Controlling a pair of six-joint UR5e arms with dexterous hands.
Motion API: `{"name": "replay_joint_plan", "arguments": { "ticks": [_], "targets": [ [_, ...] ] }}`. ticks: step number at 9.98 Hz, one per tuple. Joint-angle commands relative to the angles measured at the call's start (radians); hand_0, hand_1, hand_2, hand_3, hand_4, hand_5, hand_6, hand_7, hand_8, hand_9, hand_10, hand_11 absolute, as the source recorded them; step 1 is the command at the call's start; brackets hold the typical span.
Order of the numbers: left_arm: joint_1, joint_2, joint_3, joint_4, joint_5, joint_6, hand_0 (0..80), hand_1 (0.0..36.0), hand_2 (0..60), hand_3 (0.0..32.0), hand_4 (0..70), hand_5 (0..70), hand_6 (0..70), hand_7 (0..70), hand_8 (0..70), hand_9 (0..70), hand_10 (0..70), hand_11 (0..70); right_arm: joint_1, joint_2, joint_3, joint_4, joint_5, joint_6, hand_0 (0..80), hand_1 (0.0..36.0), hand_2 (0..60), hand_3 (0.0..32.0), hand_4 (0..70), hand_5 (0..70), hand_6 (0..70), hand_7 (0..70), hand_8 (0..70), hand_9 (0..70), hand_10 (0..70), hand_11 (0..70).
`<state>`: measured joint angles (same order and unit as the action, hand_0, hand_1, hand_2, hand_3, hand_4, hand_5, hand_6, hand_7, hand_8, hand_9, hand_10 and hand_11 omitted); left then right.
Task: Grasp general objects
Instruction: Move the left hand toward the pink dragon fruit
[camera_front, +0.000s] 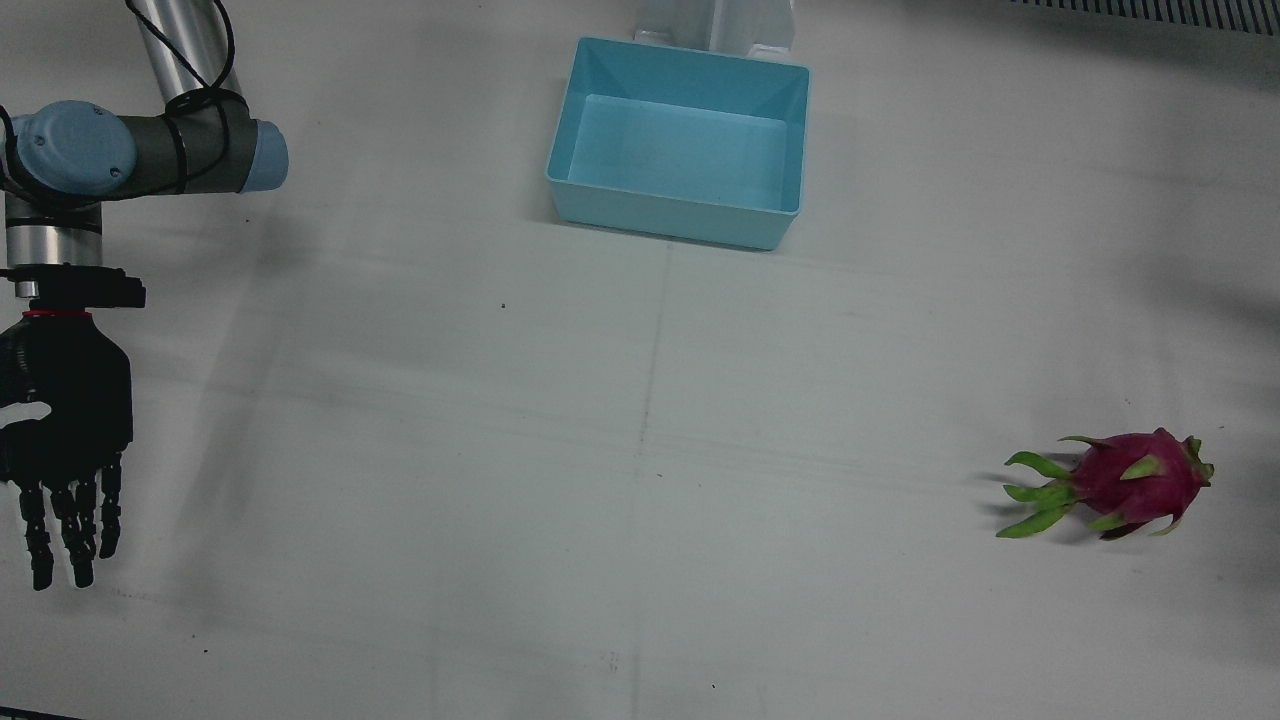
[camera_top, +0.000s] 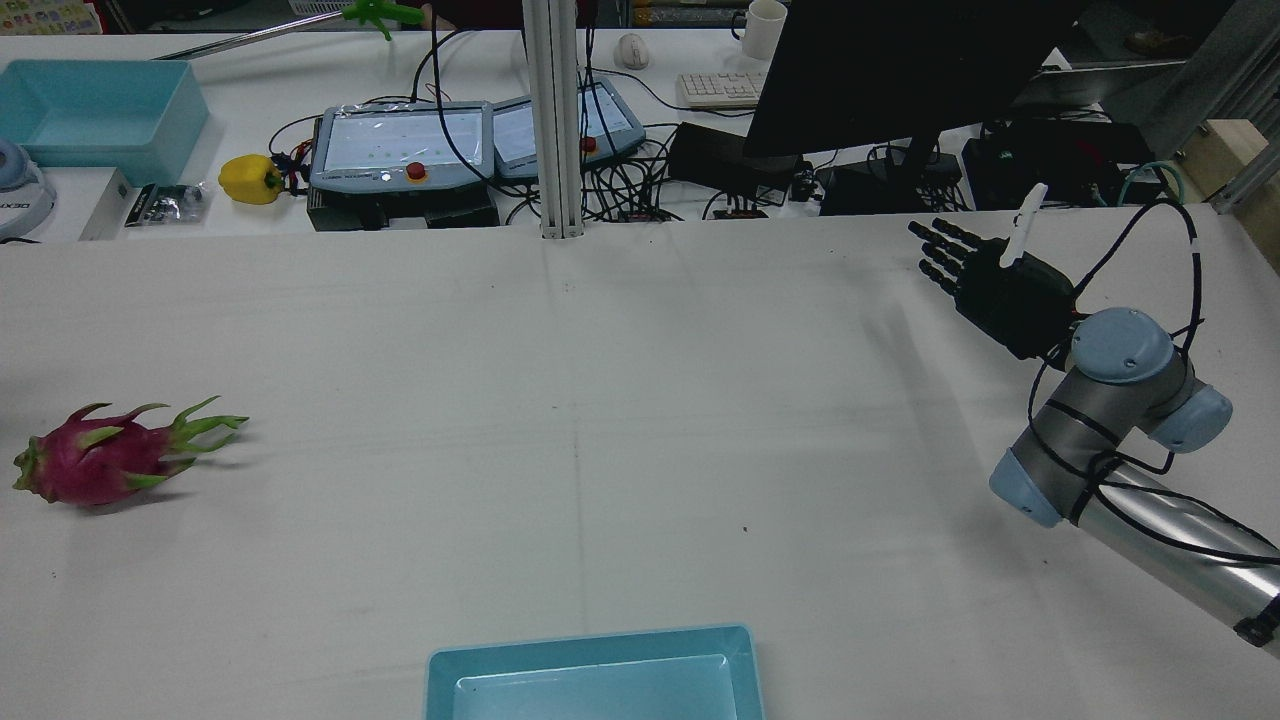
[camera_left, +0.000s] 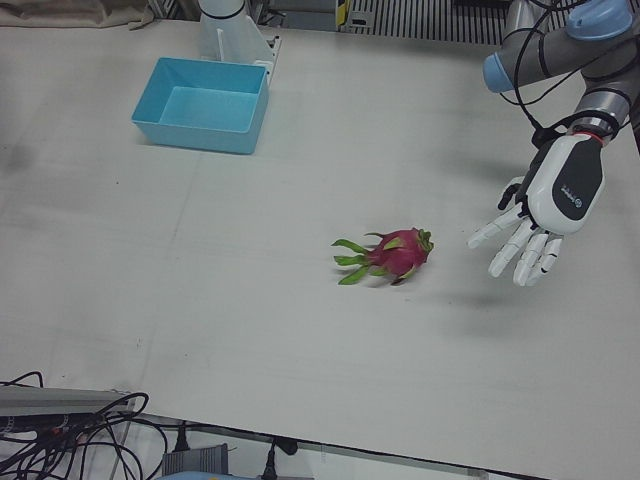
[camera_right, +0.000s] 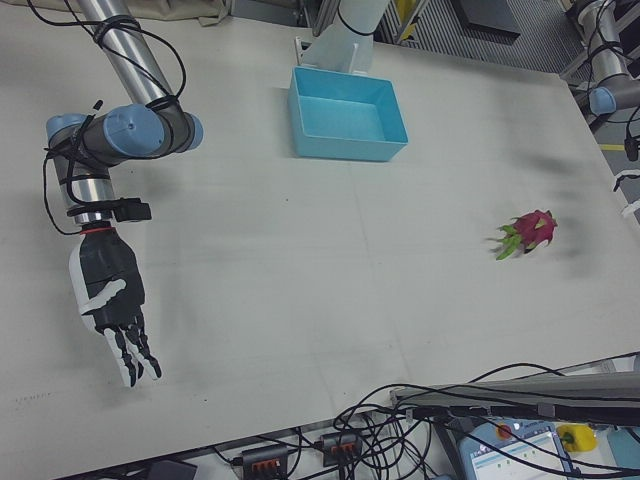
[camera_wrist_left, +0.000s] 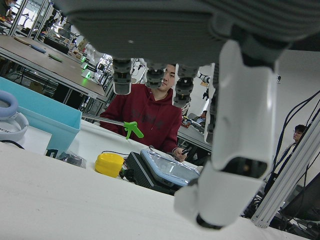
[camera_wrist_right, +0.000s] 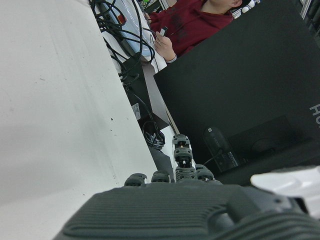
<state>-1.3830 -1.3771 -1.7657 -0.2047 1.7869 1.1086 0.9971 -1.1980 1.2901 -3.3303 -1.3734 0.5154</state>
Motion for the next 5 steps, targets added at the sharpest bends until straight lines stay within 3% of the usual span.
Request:
{"name": "replay_joint_plan", "arguments": {
  "ticks": [1, 2, 3, 4, 5],
  "targets": [
    [-0.016, -0.019, 0.003, -0.027, 0.034, -0.018, 42.0, 13.2, 29.6, 23.8, 4.8, 0.0, 0.0, 0.0, 0.0, 0.0, 0.0, 0.0, 0.000, 0.000, 0.000, 0.000, 0.001, 0.000, 0.0, 0.0, 0.0, 0.0, 0.0, 0.0, 0.0, 0.0, 0.0, 0.0, 0.0, 0.0],
    [-0.016, -0.020, -0.004, -0.027, 0.051, -0.003, 23.5, 11.2, 41.8, 32.0, 0.0, 0.0, 0.0, 0.0, 0.0, 0.0, 0.0, 0.0, 0.000, 0.000, 0.000, 0.000, 0.001, 0.000, 0.0, 0.0, 0.0, 0.0, 0.0, 0.0, 0.0, 0.0, 0.0, 0.0, 0.0, 0.0],
    [-0.016, -0.020, -0.017, -0.021, 0.054, 0.000, 12.3, 13.5, 58.9, 29.8, 0.0, 0.0, 0.0, 0.0, 0.0, 0.0, 0.0, 0.0, 0.000, 0.000, 0.000, 0.000, 0.001, 0.000, 0.0, 0.0, 0.0, 0.0, 0.0, 0.0, 0.0, 0.0, 0.0, 0.0, 0.0, 0.0],
    [-0.016, -0.019, -0.032, -0.016, 0.087, 0.016, 16.4, 16.3, 60.0, 32.0, 0.0, 0.0, 0.0, 0.0, 0.0, 0.0, 0.0, 0.0, 0.000, 0.000, 0.000, 0.000, 0.001, 0.000, 0.0, 0.0, 0.0, 0.0, 0.0, 0.0, 0.0, 0.0, 0.0, 0.0, 0.0, 0.0],
    [-0.014, -0.020, -0.032, -0.015, 0.115, 0.046, 23.6, 19.3, 60.0, 32.0, 0.0, 0.0, 0.0, 0.0, 0.0, 0.0, 0.0, 0.0, 0.000, 0.000, 0.000, 0.000, -0.001, 0.000, 0.0, 0.0, 0.0, 0.0, 0.0, 0.0, 0.0, 0.0, 0.0, 0.0, 0.0, 0.0]
  ]
}}
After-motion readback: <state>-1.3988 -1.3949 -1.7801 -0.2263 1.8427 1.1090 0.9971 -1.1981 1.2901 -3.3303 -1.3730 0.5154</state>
